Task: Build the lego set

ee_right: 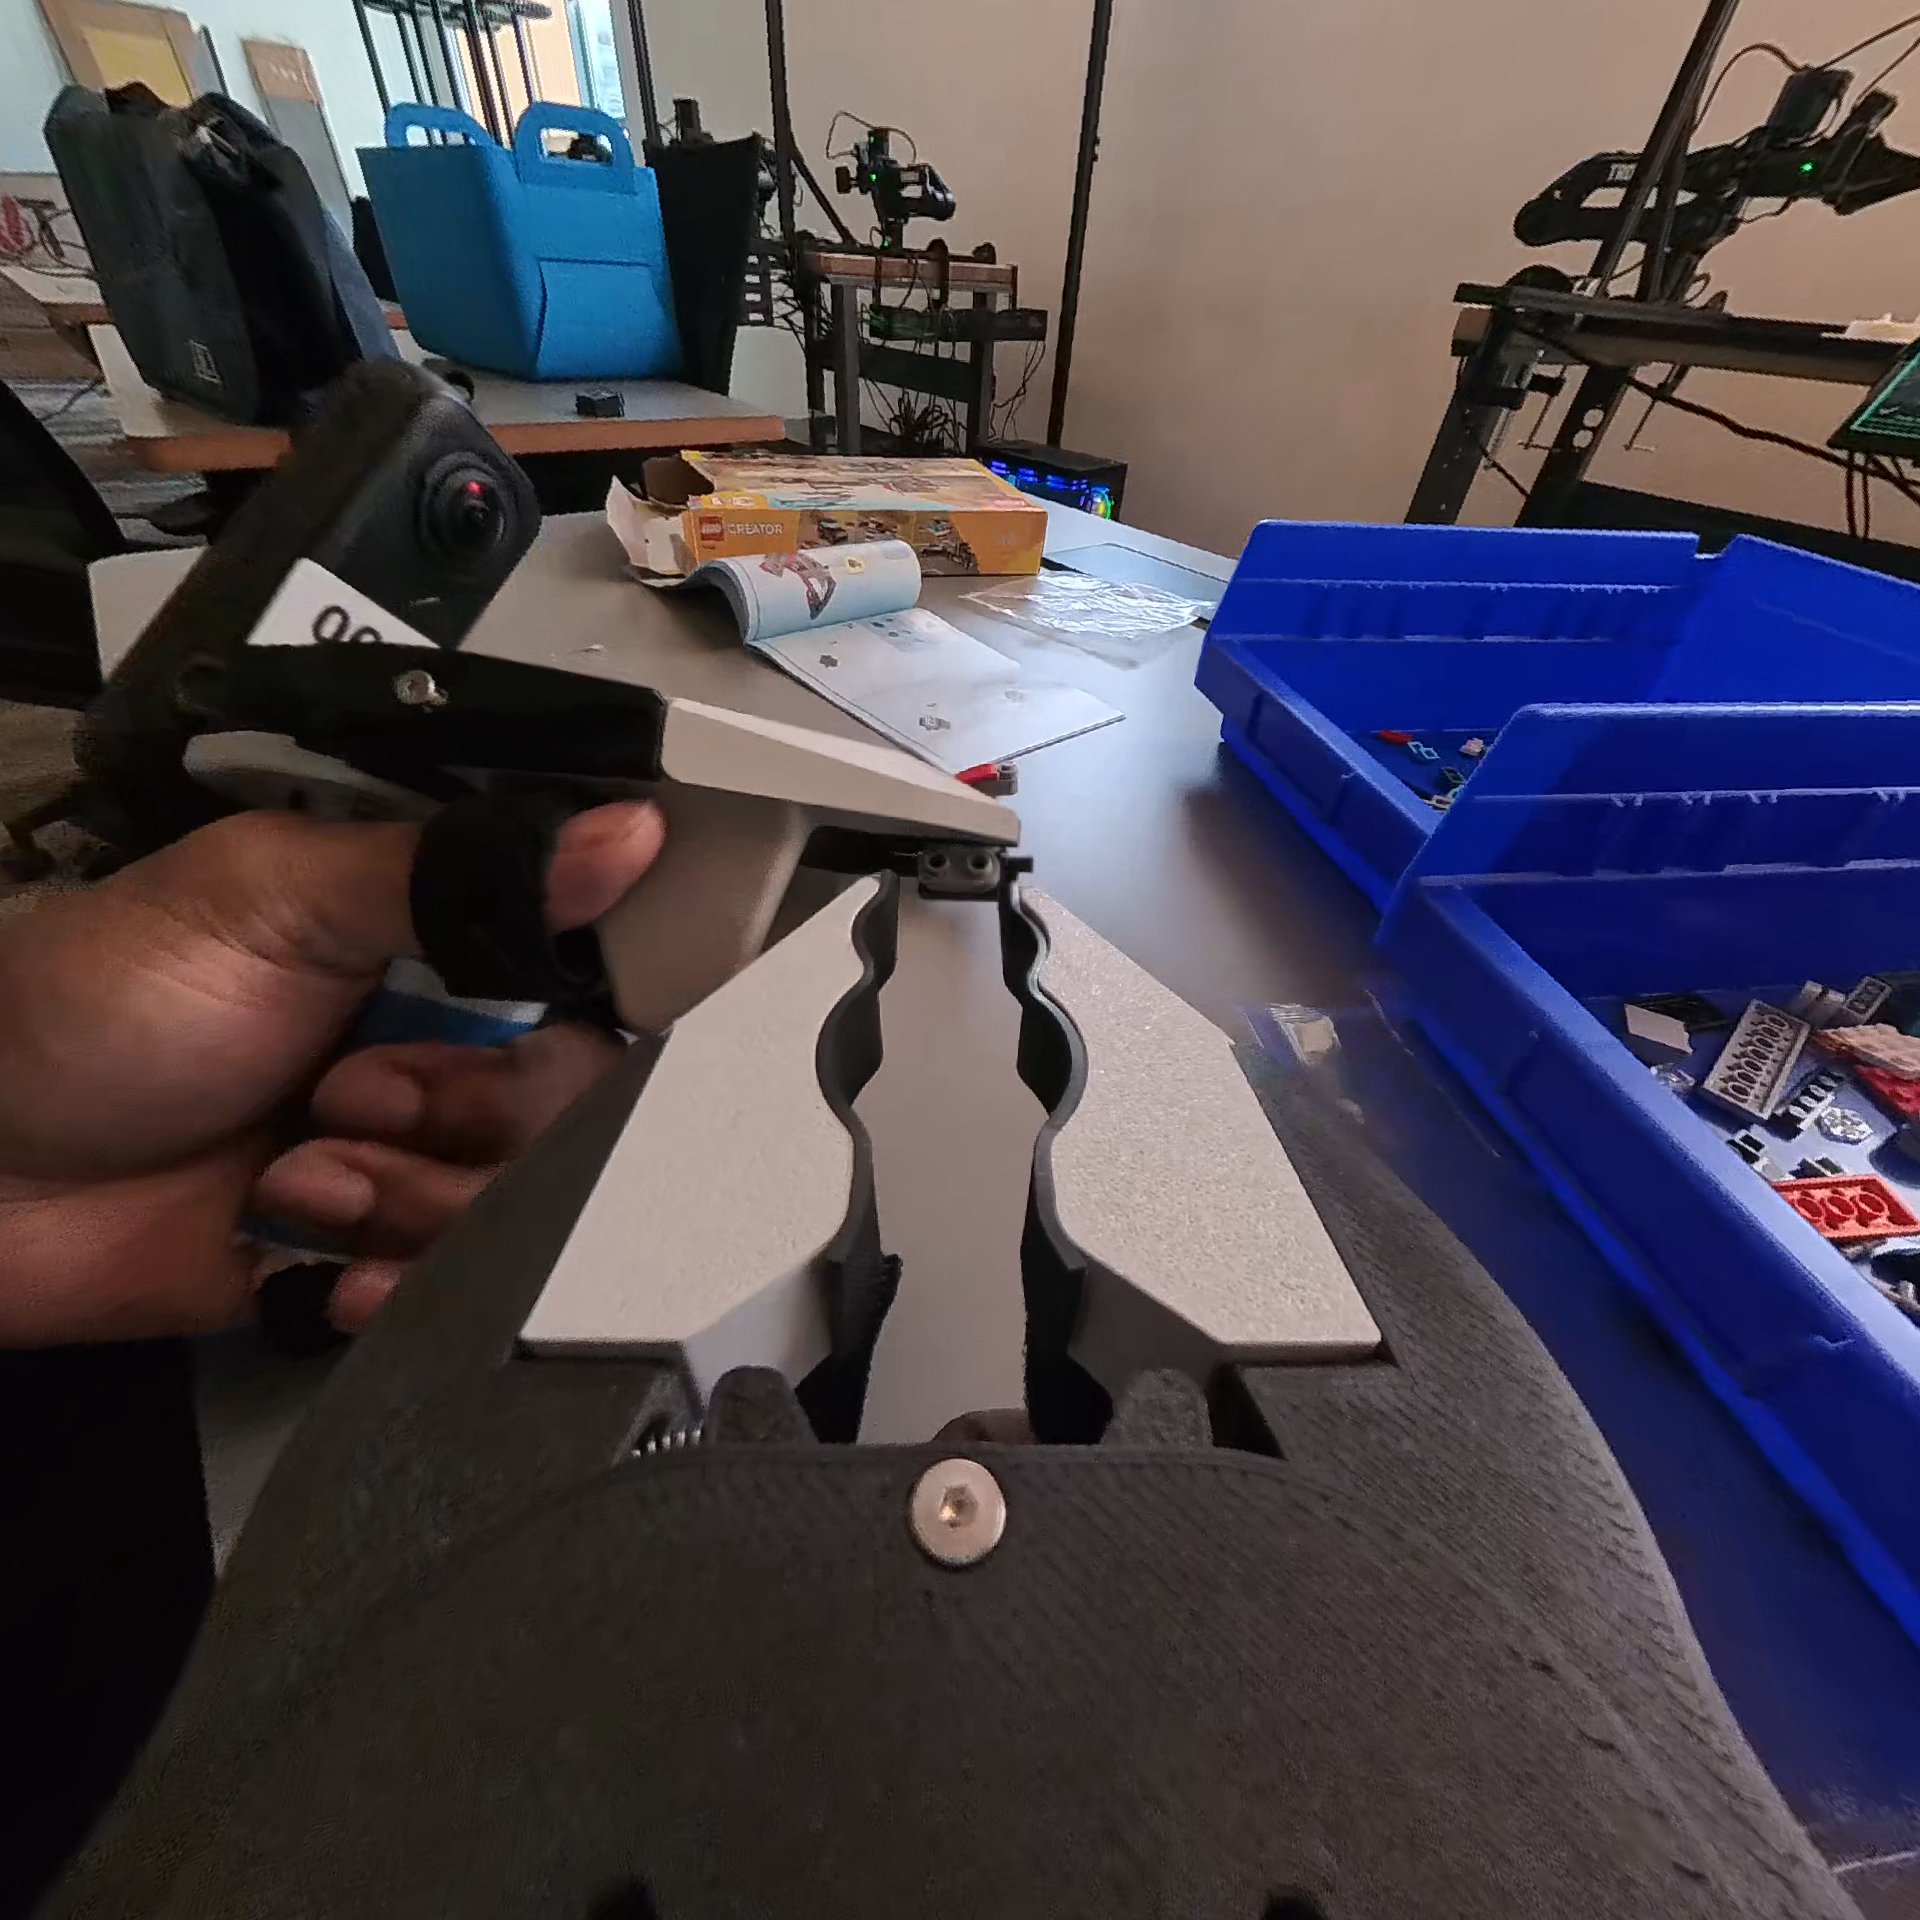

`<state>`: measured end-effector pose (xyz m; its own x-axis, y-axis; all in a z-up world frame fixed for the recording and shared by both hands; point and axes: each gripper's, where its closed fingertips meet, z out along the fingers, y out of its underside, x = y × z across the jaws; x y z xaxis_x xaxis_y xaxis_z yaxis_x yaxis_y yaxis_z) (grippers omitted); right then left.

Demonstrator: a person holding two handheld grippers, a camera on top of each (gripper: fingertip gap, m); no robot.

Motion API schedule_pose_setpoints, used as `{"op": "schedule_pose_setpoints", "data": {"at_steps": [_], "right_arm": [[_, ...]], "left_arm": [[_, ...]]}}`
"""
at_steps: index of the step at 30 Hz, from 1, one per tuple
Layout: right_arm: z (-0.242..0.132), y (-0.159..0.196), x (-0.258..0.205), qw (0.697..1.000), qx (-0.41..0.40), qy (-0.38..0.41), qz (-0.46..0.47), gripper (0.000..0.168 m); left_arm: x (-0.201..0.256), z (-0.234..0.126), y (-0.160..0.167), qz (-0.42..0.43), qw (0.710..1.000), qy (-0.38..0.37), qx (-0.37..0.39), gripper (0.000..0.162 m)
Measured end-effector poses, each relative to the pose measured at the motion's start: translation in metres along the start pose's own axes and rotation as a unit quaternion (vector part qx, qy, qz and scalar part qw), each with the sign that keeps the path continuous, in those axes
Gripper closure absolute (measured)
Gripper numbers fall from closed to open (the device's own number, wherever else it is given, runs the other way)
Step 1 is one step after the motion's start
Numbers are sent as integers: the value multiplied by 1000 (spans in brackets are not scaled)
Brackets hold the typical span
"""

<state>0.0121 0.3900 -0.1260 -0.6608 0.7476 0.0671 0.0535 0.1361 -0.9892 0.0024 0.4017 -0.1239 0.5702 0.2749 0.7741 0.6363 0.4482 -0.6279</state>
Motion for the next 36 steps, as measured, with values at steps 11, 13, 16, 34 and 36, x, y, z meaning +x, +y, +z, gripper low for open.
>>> {"op": "schedule_pose_setpoints", "data": {"at_steps": [11, 13, 16, 34, 36], "right_arm": [[1, 1, 4, 998, -20, 42, -37, 152], [1, 2, 4, 998, -22, 46, -41, 152], [1, 3, 5, 997, -30, 53, -51, 152], [-13, -10, 3, 995, 28, -45, 86, 155], [-22, -24, 4, 981, 79, -85, 155, 168]], "left_arm": [[-1, 2, 5, 25, 999, -20, -8, 151], [-1, 2, 7, 28, 999, -22, -12, 151], [-2, 3, 9, 38, 999, -30, -15, 151], [12, 2, 6, 37, 999, 26, -18, 150], [3, -1, -2, -4, 1000, 23, -5, 152]]}}
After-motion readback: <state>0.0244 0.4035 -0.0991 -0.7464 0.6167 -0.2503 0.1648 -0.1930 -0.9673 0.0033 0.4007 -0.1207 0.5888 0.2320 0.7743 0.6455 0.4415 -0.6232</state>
